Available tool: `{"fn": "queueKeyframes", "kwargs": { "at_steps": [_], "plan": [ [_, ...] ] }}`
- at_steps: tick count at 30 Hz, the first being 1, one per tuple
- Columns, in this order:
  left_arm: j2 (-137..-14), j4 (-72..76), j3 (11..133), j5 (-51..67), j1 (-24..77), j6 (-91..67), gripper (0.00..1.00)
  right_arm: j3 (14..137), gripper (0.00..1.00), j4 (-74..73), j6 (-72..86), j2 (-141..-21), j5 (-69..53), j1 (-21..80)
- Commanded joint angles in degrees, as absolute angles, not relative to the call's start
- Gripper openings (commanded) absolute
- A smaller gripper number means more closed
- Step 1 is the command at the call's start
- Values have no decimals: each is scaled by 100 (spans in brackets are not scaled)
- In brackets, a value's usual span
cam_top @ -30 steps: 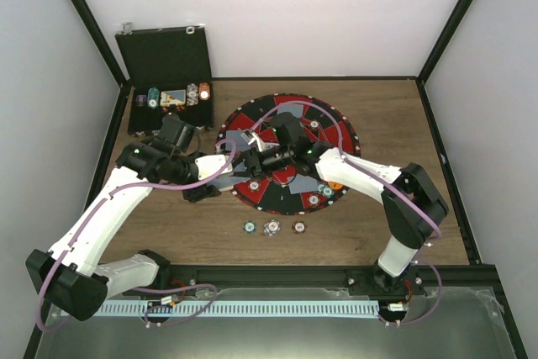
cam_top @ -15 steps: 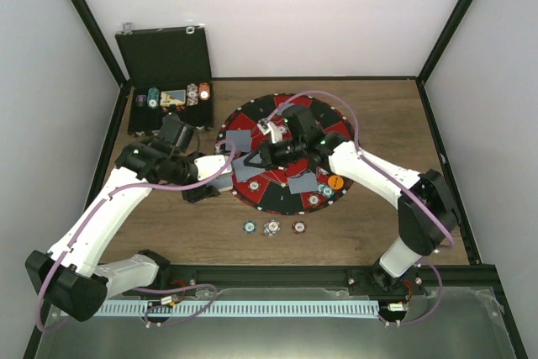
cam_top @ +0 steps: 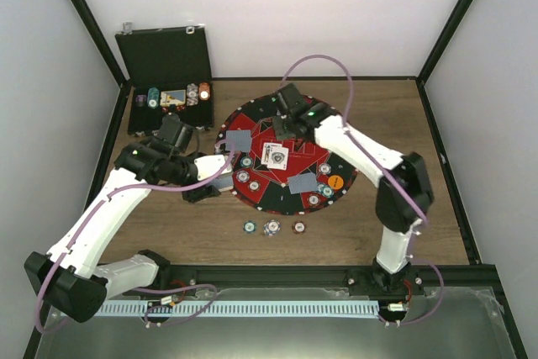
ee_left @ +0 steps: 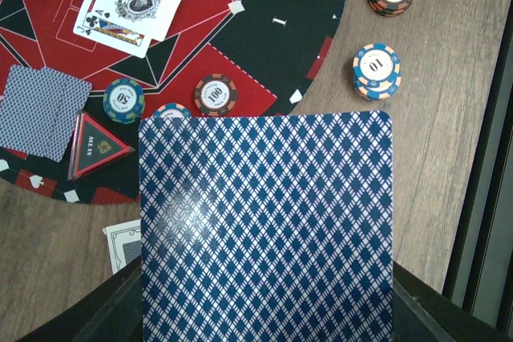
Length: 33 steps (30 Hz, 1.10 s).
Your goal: Distribute texas hold em gaming equipment
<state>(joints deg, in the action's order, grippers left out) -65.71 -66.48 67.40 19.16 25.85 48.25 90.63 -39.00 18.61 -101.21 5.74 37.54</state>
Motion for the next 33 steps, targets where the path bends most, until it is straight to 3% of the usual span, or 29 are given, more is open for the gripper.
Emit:
{"fn": "queueKeyframes", "kwargs": {
  "at_steps": [1, 5, 9, 14, 19, 29, 33],
  "plan": [
    [-6428, -6561, 6704, 2058, 2593, 4903, 8, 9146, 1, -3987, 522, -11106, 4399, 4158],
    [-6387, -6569, 6688, 2022, 2590, 4920, 8, 8565, 1, -2107, -1332, -11522, 5612, 4446],
    [-6331, -6584, 6694, 1997, 2593, 4928, 8, 8180, 1, -850, -2111, -11621, 5288, 4519],
    [-6342, -6594, 6692, 1984, 2593, 4948, 8, 7790, 3, -345, -2442, -11798, 4979, 4658],
    [-6367, -6590, 6713, 2006, 2593, 4918, 8, 7525, 25, -530, -2236, -11789, 4676, 4704],
    [-6420, -6624, 6846, 2065, 2588, 4862, 8, 7330, 46, -1432, -1062, -11208, 3796, 4722],
    [-6425, -6659, 6882, 2062, 2593, 4850, 8, 7326, 72, -1809, -804, -10819, 3281, 4727]
  ]
}}
